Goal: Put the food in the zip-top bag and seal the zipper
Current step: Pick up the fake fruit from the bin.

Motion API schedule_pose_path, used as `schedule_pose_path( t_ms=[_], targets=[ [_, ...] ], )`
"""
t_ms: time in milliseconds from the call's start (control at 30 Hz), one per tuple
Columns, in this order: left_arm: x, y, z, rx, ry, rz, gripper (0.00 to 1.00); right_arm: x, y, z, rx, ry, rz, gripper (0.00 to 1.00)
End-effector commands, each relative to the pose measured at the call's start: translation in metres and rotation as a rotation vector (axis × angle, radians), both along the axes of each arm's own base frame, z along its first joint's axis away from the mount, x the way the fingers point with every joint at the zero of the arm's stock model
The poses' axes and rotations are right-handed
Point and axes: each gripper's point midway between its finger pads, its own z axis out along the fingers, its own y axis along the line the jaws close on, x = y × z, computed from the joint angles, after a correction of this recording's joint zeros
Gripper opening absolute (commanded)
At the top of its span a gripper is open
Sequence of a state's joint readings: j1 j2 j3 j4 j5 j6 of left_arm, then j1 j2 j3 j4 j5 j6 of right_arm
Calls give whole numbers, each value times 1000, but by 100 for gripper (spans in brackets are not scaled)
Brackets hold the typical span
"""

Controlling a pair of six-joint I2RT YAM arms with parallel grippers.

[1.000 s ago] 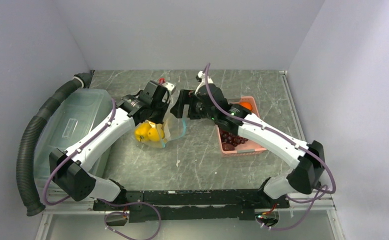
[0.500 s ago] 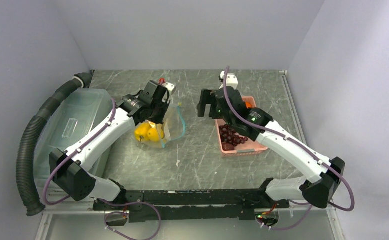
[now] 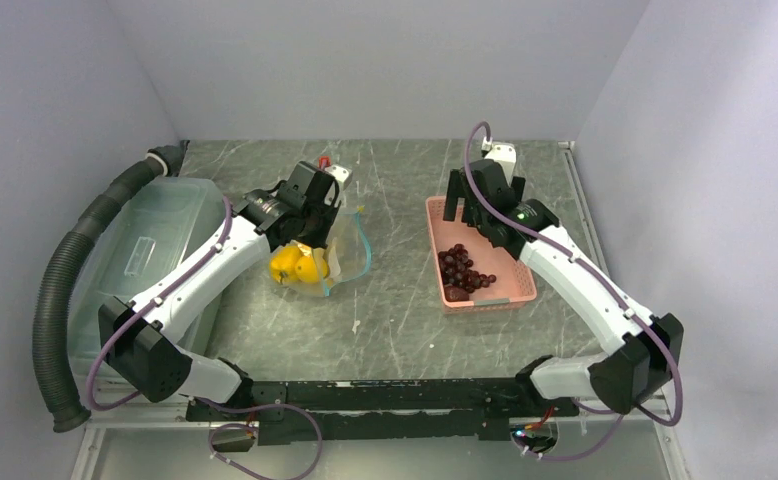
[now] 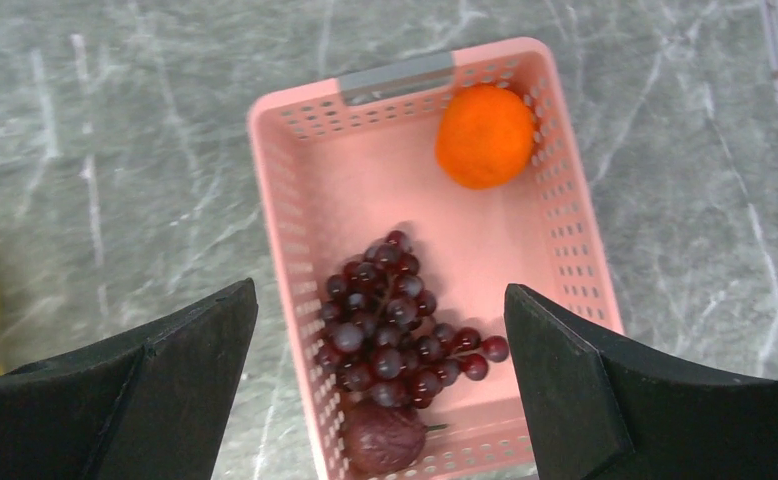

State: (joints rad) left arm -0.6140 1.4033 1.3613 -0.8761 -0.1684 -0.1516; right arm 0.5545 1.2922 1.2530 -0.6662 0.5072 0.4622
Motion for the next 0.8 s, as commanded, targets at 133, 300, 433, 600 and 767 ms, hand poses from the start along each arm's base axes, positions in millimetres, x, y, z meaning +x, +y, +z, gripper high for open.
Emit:
schedule_pose_path(
  t_ms=[133,300,433,600,767],
  targets=[
    [1,-3,5,-21,-20,-11,0,24,-33,-38,-98,83,-123,98],
    [1,-3,7,-23,-26,-10,0,41,-49,-69,-119,150,-179,98],
    [1,-3,7,-23,-27,-10,0,55,-59,-87,-124,188,-210,98],
    [1,-3,8,-24,-28,-12,0,71,-61,-107,-122,233,-220,98],
    [0,-3,6,-23,-26,-11,0,86,-65,-117,-135,245,-244,98]
  ],
)
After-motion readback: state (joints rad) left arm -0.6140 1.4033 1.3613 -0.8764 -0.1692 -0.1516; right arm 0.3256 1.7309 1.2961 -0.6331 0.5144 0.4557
